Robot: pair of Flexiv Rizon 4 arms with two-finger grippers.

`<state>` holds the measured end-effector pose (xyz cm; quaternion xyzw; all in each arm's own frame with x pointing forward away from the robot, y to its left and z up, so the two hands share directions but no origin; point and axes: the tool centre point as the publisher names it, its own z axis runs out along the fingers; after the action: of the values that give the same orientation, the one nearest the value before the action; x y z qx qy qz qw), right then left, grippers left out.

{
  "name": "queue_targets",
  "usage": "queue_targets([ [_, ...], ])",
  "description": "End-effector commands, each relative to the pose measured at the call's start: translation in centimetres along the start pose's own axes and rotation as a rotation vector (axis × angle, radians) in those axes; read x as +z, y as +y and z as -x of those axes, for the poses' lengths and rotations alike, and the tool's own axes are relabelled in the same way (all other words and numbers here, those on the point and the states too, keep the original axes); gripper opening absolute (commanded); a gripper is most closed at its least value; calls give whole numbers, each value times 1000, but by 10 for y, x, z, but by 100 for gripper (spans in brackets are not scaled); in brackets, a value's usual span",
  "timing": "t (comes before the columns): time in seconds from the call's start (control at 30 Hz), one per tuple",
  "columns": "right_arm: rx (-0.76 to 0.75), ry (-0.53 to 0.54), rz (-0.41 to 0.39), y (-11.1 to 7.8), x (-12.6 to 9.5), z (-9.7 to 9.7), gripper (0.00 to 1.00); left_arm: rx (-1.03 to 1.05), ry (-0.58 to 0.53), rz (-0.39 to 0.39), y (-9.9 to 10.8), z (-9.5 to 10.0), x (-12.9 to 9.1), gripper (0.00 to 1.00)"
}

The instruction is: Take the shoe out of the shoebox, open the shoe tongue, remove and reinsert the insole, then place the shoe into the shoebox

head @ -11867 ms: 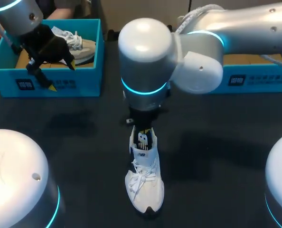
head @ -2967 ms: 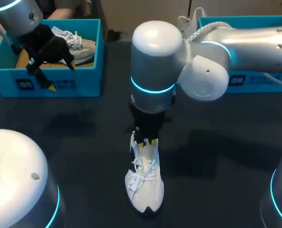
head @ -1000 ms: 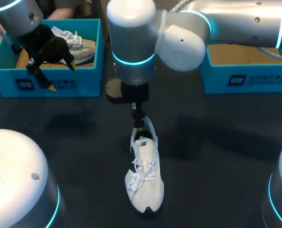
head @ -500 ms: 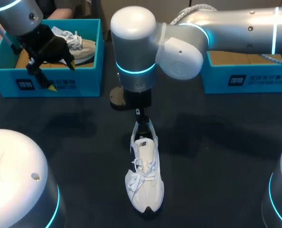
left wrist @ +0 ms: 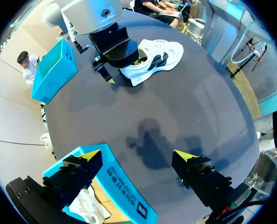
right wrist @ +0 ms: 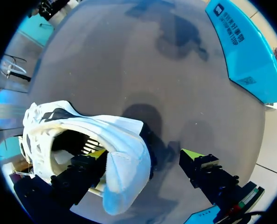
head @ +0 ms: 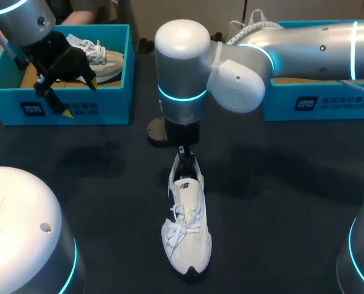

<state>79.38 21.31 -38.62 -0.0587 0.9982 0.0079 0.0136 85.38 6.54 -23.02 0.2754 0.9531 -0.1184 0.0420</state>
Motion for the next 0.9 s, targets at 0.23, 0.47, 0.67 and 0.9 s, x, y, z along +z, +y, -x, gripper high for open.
queue_targets([
  [0.23,7,13,22,-3,11,4,57,1,-1,2,0,-1,0,100],
  [0.47,18,29,33,-3,18,4,8,1,-1,2,0,-1,0,100],
  [0.67,31,19,33,1,15,1,0,1,-1,2,0,-1,0,100],
  [0.9,70,-5,10,-2,-4,-4,0,1,-1,2,0,-1,0,100],
])
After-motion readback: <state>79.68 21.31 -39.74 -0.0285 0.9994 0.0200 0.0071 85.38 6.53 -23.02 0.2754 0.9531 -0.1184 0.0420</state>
